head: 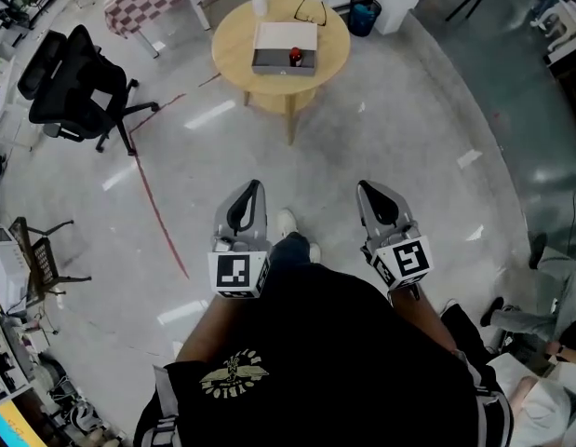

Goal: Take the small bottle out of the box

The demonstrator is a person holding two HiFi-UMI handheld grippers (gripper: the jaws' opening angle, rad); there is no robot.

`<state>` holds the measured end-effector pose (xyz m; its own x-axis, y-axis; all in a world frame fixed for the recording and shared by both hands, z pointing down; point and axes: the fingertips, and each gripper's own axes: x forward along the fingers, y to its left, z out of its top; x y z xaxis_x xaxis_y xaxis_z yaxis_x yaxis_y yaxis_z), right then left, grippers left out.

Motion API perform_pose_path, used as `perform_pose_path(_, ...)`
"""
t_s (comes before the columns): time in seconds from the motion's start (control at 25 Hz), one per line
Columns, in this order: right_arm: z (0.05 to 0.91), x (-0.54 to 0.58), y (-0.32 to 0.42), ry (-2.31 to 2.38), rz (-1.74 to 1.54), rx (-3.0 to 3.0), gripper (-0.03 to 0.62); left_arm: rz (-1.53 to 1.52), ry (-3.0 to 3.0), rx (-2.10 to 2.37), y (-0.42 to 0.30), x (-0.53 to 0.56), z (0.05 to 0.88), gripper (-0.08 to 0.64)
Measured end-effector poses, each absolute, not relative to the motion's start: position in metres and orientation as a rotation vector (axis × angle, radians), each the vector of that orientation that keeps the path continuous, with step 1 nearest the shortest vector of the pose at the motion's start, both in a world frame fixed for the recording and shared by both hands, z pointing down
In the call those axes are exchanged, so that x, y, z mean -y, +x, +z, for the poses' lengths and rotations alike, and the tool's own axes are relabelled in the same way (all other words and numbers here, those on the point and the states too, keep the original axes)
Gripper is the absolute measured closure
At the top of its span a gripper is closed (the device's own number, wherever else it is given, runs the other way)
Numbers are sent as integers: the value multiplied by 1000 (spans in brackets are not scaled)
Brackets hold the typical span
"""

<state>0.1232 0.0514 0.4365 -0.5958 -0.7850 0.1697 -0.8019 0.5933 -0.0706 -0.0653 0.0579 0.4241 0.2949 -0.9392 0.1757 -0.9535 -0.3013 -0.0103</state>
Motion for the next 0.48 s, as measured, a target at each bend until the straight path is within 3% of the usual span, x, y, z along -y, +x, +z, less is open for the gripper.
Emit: perform_pose_path(0.48, 420, 35, 98, 1360, 150, 2676, 584, 162, 2470, 1798, -92, 38, 411, 560)
